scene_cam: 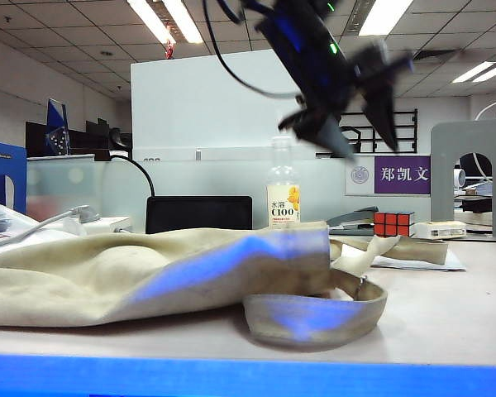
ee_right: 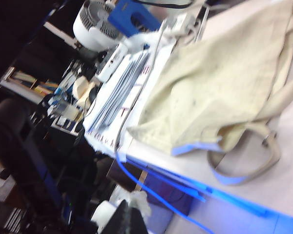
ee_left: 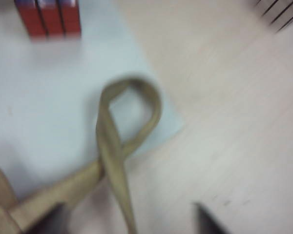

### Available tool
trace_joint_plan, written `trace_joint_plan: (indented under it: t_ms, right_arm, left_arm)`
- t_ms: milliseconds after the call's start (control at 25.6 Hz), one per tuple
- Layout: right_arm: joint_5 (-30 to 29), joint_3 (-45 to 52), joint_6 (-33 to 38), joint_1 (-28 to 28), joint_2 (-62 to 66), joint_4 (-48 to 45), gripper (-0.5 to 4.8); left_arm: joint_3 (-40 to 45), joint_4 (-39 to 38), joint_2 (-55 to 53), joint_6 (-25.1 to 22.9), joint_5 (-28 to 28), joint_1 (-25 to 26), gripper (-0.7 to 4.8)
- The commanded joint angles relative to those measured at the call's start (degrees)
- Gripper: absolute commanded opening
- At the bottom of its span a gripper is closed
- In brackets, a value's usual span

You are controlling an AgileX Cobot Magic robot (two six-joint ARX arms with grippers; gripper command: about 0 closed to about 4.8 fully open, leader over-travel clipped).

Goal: Take the glasses case out of the canvas bag and put it on the table.

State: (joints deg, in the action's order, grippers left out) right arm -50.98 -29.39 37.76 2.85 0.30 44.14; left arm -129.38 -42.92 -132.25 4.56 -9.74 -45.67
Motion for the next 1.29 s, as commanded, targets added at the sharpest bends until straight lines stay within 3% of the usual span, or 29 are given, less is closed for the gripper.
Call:
trace_joint_plan:
  t_ms: [39,234,390,586,703,820,859,1015,1093,1210,1289]
  right_arm:
    - [-2.6,-0.3,-0.3,0.0,-0.1,0.8,-0.01]
    - [-4.8,-0.3,-0.3,-0.1,-0.1,1.4,-0.01]
    - [-4.6,-0.2,-0.3,-0.1,-0.1,3.4,-0.01]
    - [-4.7,-0.2,-2.5,-0.1,-0.1,6.9,-0.01]
    - [-4.7,-0.2,-3.5,-0.5,-0.1,9.7,-0.01]
    - [-4.7,-0.2,-5.0,-2.5,-0.1,10.3,-0.01]
    - [-4.7,-0.2,-5.0,-2.9,-0.1,10.5,-0.01]
    - [-4.9,-0.2,-5.3,-3.0,-0.1,13.4,-0.01]
    - [-5.8,-0.2,-6.7,-3.0,-0.1,14.8,-0.01]
    - [-5.9,-0.2,-6.7,-3.0,-0.1,14.5,-0.01]
    - [-5.6,-0.2,-6.7,-3.0,-0.1,13.4,-0.01]
  left_arm:
    - [-0.2,-3.0,-2.8,0.0,2.1,-0.4,3.55]
    - [-0.2,-4.3,-5.8,0.4,1.1,-1.0,3.55]
    - [-0.2,-0.6,-7.5,0.9,-0.8,-1.7,3.55]
    - [-0.2,5.2,-9.5,8.1,-4.3,-1.7,3.55]
    - [-0.2,6.6,-11.0,7.9,-3.0,-1.6,3.55]
    - [-0.2,10.3,-12.3,8.2,-6.8,-0.9,3.50]
    - [-0.2,11.7,-12.6,8.2,-7.6,-0.9,3.32]
    - [-0.2,15.8,-13.1,9.9,-7.1,-0.2,1.72]
    - [-0.2,18.4,-13.1,13.3,-9.4,0.8,-0.19]
    - [-0.2,33.0,-12.2,24.0,-26.2,3.5,-0.06]
    - [-0.2,40.2,-10.5,32.0,-33.1,4.7,-0.05]
